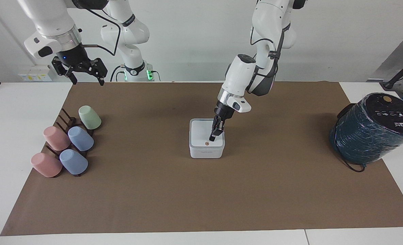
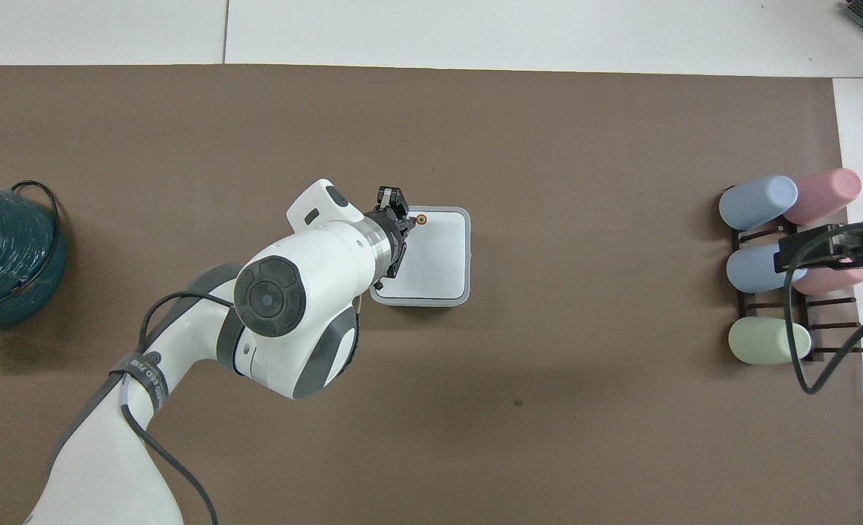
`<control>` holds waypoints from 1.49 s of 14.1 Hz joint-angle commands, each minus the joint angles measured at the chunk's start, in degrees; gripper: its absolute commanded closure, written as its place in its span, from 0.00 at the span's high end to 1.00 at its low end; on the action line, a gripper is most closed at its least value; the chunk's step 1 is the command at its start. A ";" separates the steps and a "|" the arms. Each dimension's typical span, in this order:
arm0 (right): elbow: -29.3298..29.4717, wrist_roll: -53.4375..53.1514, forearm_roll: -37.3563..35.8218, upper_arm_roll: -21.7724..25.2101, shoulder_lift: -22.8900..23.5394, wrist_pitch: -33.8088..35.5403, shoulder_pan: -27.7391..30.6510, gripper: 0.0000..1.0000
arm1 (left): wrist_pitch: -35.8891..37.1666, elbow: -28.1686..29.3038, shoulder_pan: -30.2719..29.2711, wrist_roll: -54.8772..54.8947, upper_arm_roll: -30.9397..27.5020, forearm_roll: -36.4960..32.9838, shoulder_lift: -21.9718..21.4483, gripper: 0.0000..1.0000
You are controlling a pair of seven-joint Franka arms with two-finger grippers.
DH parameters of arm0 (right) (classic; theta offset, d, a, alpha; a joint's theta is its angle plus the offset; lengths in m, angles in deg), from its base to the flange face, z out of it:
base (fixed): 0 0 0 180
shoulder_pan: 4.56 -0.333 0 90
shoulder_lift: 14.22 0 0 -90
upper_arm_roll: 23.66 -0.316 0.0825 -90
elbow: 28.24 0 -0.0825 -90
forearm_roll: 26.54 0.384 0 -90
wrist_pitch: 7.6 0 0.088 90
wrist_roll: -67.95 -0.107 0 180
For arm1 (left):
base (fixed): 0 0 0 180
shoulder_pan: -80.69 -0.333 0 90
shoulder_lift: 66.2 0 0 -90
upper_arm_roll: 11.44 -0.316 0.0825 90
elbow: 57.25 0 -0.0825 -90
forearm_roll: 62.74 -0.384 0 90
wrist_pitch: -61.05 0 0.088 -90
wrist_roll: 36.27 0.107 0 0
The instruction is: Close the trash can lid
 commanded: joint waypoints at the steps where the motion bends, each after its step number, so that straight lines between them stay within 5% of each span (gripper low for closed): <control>1: -0.74 1.13 0.45 -0.09 -0.90 0.36 0.22 1.00 | 8.79 -7.31 -2.74 2.57 -0.23 -0.24 2.11 0.00; 11: -0.74 1.13 0.45 -0.09 -0.90 0.27 0.22 1.00 | 38.67 -19.63 -13.47 31.81 -0.14 -0.07 0.09 0.00; 21: -0.74 1.13 0.45 -0.09 -0.90 0.36 0.22 1.00 | 61.35 -20.16 -22.87 77.06 -0.67 0.28 -7.02 0.01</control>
